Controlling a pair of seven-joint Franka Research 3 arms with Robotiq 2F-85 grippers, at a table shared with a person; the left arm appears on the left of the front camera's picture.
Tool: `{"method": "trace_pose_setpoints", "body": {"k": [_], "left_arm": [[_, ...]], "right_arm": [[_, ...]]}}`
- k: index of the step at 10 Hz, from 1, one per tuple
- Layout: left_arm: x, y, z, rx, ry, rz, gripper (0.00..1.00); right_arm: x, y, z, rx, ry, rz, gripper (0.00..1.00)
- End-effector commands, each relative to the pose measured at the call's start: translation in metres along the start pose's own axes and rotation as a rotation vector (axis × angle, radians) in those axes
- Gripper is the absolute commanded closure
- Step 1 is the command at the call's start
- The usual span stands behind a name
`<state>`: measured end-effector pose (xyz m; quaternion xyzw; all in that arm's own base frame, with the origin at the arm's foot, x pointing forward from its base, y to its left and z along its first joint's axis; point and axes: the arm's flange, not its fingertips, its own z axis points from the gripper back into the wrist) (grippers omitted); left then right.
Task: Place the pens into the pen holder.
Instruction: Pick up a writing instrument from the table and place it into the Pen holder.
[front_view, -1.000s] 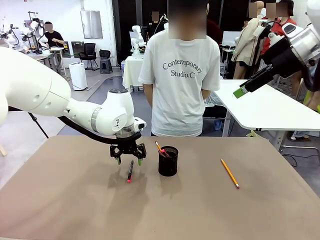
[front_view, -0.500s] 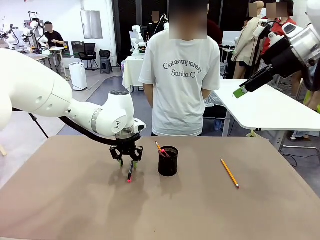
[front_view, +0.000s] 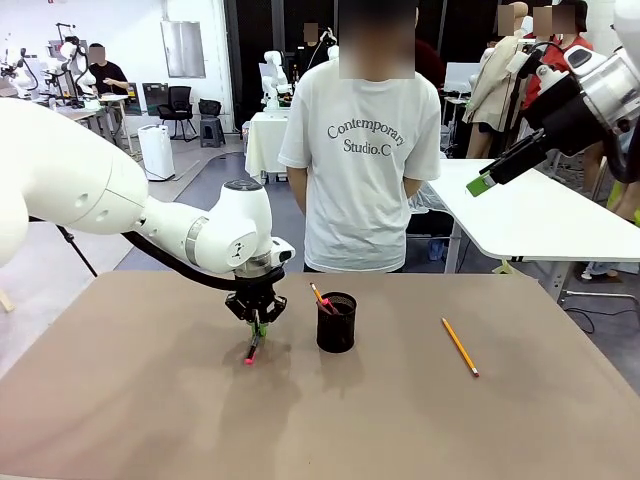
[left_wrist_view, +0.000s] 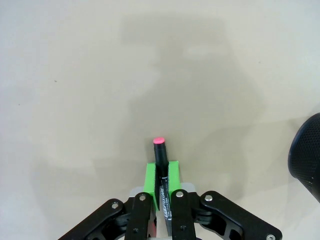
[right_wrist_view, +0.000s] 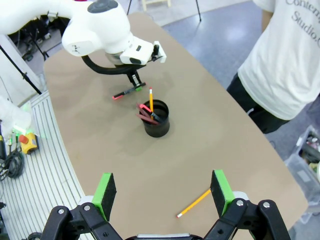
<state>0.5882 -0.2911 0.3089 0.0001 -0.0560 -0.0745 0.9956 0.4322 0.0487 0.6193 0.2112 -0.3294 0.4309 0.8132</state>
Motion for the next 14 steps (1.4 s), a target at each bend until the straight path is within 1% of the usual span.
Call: {"method": "trace_pose_setpoints", "body": {"k": [1, 4, 5, 6, 7, 8, 10, 11, 12, 13, 14], "left_arm": [[0.002, -0.002, -0.003, 0.036, -0.007, 0.022, 1.00], [-0.008, 0.005, 0.015, -0.007, -0.004, 0.033, 1.00], [-0.013, 0.013, 0.029, -0.063, -0.010, 0.029, 1.00], [-0.018, 0.026, 0.044, -0.147, -0.015, 0.022, 1.00], [-0.023, 0.041, 0.061, -0.233, -0.012, -0.008, 1.00], [-0.030, 0.049, 0.074, -0.309, -0.039, -0.068, 1.00], [-0.041, 0.061, 0.099, -0.513, -0.151, -0.158, 1.00], [-0.046, 0.064, 0.111, -0.595, -0.233, -0.184, 1.00], [-0.052, 0.063, 0.121, -0.653, -0.297, -0.205, 1.00], [-0.058, 0.062, 0.129, -0.681, -0.387, -0.206, 1.00], [-0.062, 0.064, 0.136, -0.679, -0.476, -0.202, 1.00]], "right_arm": [[0.001, 0.000, 0.001, 0.008, -0.010, 0.003, 0.00], [0.001, 0.000, 0.001, 0.008, -0.010, 0.003, 0.00], [0.001, 0.000, 0.001, 0.008, -0.010, 0.003, 0.00], [0.001, 0.000, 0.001, 0.008, -0.010, 0.003, 0.00], [0.001, 0.000, 0.001, 0.008, -0.010, 0.003, 0.00], [0.001, 0.000, 0.001, 0.008, -0.010, 0.003, 0.00], [0.001, 0.000, 0.001, 0.008, -0.010, 0.003, 0.00], [0.001, 0.000, 0.001, 0.008, -0.010, 0.003, 0.00], [0.001, 0.000, 0.001, 0.008, -0.010, 0.003, 0.00], [0.001, 0.000, 0.001, 0.008, -0.010, 0.003, 0.00], [0.001, 0.000, 0.001, 0.008, -0.010, 0.003, 0.00]]}}
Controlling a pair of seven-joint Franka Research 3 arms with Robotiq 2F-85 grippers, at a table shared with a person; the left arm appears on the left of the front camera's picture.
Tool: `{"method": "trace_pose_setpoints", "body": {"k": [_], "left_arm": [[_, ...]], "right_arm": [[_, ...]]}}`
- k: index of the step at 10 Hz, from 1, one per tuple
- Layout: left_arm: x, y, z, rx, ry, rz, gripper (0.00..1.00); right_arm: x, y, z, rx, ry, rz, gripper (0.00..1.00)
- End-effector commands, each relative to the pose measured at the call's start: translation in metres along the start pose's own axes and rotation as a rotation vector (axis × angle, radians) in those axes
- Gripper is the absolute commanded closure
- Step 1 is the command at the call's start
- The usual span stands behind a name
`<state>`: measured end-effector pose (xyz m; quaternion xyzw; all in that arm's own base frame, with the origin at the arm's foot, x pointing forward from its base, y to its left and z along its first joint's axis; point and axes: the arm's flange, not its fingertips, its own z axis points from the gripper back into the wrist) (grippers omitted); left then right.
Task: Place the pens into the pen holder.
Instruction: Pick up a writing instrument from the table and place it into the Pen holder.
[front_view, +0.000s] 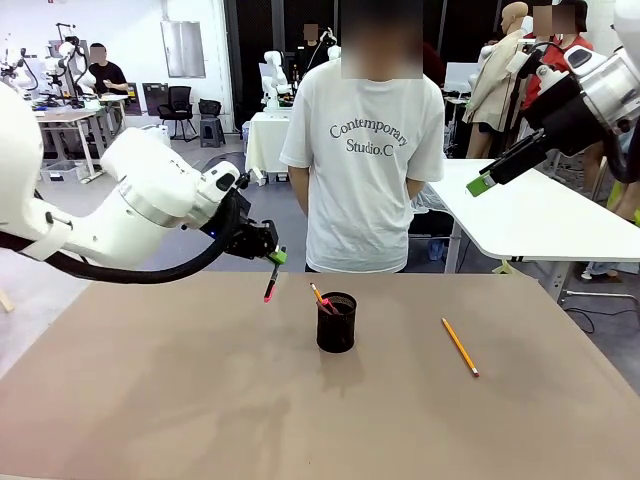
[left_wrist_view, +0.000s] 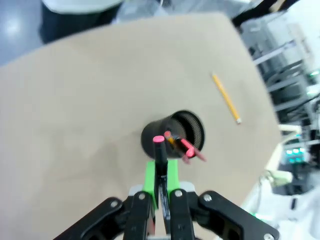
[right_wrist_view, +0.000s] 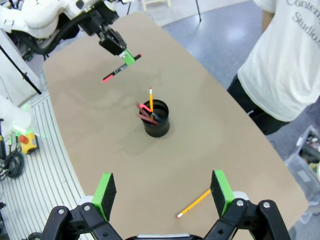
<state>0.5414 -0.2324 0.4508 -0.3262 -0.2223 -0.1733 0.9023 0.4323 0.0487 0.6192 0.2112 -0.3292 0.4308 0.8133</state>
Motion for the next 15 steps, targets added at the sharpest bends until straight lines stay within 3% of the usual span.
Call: {"method": "trace_pose_setpoints", "body": {"k": [1, 2, 4, 6, 7, 12, 15], "left_arm": [[-0.030, 0.009, 0.015, -0.082, -0.130, -0.077, 1.00], [-0.036, 0.008, 0.023, -0.133, -0.208, -0.143, 1.00], [-0.051, 0.008, 0.038, -0.277, -0.386, -0.396, 1.00], [-0.061, 0.007, 0.046, -0.335, -0.382, -0.442, 1.00], [-0.014, -0.018, 0.054, -0.210, -0.382, -0.332, 1.00], [-0.021, -0.015, 0.055, -0.216, -0.396, -0.344, 1.00], [-0.024, -0.033, 0.028, -0.339, -0.454, -0.526, 1.00]], "right_arm": [[0.001, 0.000, 0.001, 0.008, -0.010, 0.004, 0.00], [0.001, 0.000, 0.001, 0.008, -0.010, 0.004, 0.00], [0.001, 0.000, 0.001, 0.008, -0.010, 0.004, 0.00], [0.001, 0.000, 0.001, 0.008, -0.010, 0.004, 0.00], [0.001, 0.000, 0.001, 0.008, -0.010, 0.004, 0.00], [0.001, 0.000, 0.001, 0.008, -0.010, 0.004, 0.00], [0.001, 0.000, 0.001, 0.008, -0.010, 0.004, 0.00]]}}
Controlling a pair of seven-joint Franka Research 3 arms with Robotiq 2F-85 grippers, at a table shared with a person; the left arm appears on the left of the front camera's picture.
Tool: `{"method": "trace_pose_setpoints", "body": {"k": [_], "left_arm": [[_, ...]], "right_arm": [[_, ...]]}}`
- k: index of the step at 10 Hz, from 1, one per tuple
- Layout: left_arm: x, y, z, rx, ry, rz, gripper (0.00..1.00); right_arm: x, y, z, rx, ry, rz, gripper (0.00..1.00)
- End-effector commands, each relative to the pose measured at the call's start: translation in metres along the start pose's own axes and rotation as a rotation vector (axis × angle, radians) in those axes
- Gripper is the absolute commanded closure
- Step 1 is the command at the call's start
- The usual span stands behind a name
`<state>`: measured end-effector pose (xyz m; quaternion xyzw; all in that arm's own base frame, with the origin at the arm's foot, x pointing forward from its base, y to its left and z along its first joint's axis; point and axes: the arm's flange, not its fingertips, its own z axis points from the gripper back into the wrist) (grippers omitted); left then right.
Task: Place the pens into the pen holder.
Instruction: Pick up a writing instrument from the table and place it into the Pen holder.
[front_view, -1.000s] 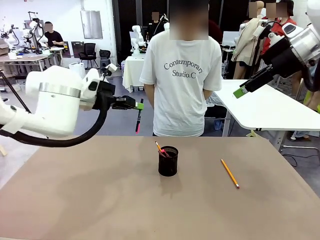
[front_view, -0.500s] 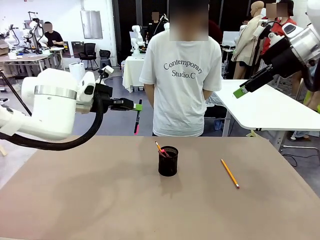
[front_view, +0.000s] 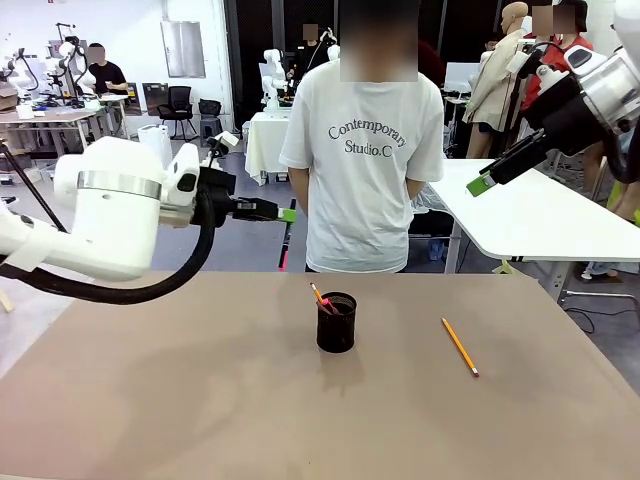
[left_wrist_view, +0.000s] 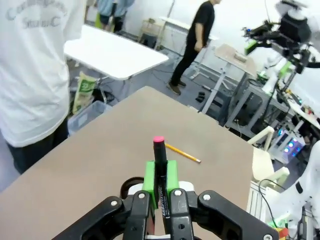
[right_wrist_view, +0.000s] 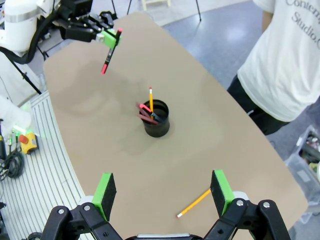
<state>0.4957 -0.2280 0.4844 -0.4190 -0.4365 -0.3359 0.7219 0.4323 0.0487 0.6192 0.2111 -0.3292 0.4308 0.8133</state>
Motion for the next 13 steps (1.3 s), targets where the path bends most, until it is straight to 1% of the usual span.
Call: {"method": "trace_pose_setpoints", "body": {"k": [1, 2, 3, 4, 6, 8, 9, 10, 11, 12, 13], "left_arm": [[-0.008, 0.003, -0.016, -0.090, -0.106, -0.096, 1.00], [-0.009, -0.001, -0.024, -0.086, -0.168, -0.141, 1.00], [-0.010, -0.002, -0.033, -0.059, -0.198, -0.206, 1.00], [-0.013, -0.005, -0.045, -0.083, -0.230, -0.228, 1.00], [-0.020, -0.001, -0.071, -0.040, -0.255, -0.296, 1.00], [-0.026, 0.002, -0.095, -0.033, -0.272, -0.332, 1.00], [-0.032, 0.007, -0.104, -0.044, -0.281, -0.373, 1.00], [-0.039, 0.008, -0.110, -0.059, -0.243, -0.379, 1.00], [-0.046, 0.010, -0.118, -0.066, -0.226, -0.393, 1.00], [-0.054, 0.012, -0.124, -0.090, -0.227, -0.383, 1.00], [-0.060, 0.014, -0.130, -0.087, -0.233, -0.396, 1.00]], "right_arm": [[0.001, 0.000, 0.001, 0.008, -0.010, 0.004, 0.00], [0.001, 0.000, 0.001, 0.008, -0.010, 0.004, 0.00], [0.001, 0.000, 0.001, 0.008, -0.010, 0.004, 0.00], [0.001, 0.000, 0.001, 0.008, -0.010, 0.004, 0.00], [0.001, 0.000, 0.001, 0.008, -0.010, 0.004, 0.00], [0.001, 0.000, 0.001, 0.008, -0.010, 0.004, 0.00], [0.001, 0.000, 0.001, 0.008, -0.010, 0.004, 0.00], [0.001, 0.000, 0.001, 0.008, -0.010, 0.004, 0.00], [0.001, 0.000, 0.001, 0.008, -0.010, 0.004, 0.00], [0.001, 0.000, 0.001, 0.008, -0.010, 0.004, 0.00], [0.001, 0.000, 0.001, 0.008, -0.010, 0.004, 0.00]]}}
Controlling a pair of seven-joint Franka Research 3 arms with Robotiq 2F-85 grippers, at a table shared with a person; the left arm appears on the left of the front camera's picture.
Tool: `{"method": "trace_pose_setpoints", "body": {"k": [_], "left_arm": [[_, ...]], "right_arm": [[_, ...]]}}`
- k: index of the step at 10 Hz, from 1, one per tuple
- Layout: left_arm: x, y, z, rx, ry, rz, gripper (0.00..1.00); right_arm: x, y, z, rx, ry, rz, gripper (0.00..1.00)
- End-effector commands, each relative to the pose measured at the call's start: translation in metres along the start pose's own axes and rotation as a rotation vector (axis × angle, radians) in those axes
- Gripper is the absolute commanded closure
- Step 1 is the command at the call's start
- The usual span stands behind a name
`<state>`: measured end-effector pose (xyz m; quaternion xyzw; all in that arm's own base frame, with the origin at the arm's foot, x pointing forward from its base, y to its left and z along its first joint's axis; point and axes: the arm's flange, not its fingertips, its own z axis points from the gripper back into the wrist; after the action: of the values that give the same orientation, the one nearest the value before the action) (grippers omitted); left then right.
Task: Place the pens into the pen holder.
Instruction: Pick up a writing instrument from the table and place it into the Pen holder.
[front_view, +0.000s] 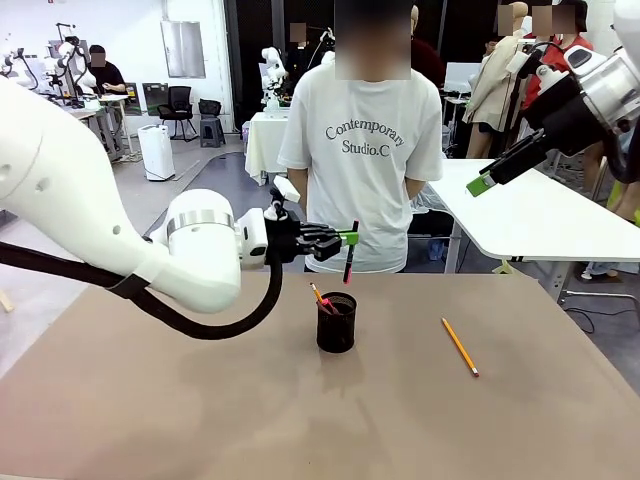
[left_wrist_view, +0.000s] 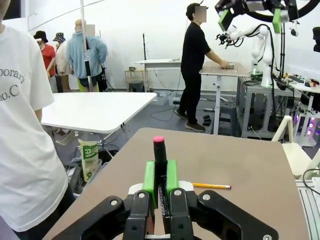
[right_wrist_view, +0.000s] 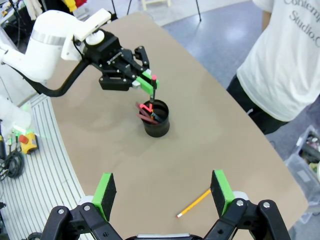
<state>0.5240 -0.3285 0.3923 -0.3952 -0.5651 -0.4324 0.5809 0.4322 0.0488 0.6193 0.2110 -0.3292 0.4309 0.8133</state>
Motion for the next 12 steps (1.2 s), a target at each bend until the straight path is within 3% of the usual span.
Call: {"method": "trace_pose_setpoints", "body": {"k": [1, 6, 7, 12], "left_arm": [[-0.009, 0.005, -0.008, -0.008, -0.021, -0.035, 1.00], [-0.028, 0.016, -0.011, 0.048, -0.014, -0.038, 1.00], [-0.029, 0.018, -0.011, 0.052, -0.011, -0.029, 0.96], [-0.029, 0.019, -0.008, 0.052, -0.013, -0.021, 0.00]], "right_arm": [[0.001, 0.000, 0.001, 0.008, -0.010, 0.003, 0.00], [0.001, 0.000, 0.001, 0.008, -0.010, 0.003, 0.00], [0.001, 0.000, 0.001, 0.008, -0.010, 0.003, 0.00], [0.001, 0.000, 0.001, 0.008, -0.010, 0.003, 0.00]]}}
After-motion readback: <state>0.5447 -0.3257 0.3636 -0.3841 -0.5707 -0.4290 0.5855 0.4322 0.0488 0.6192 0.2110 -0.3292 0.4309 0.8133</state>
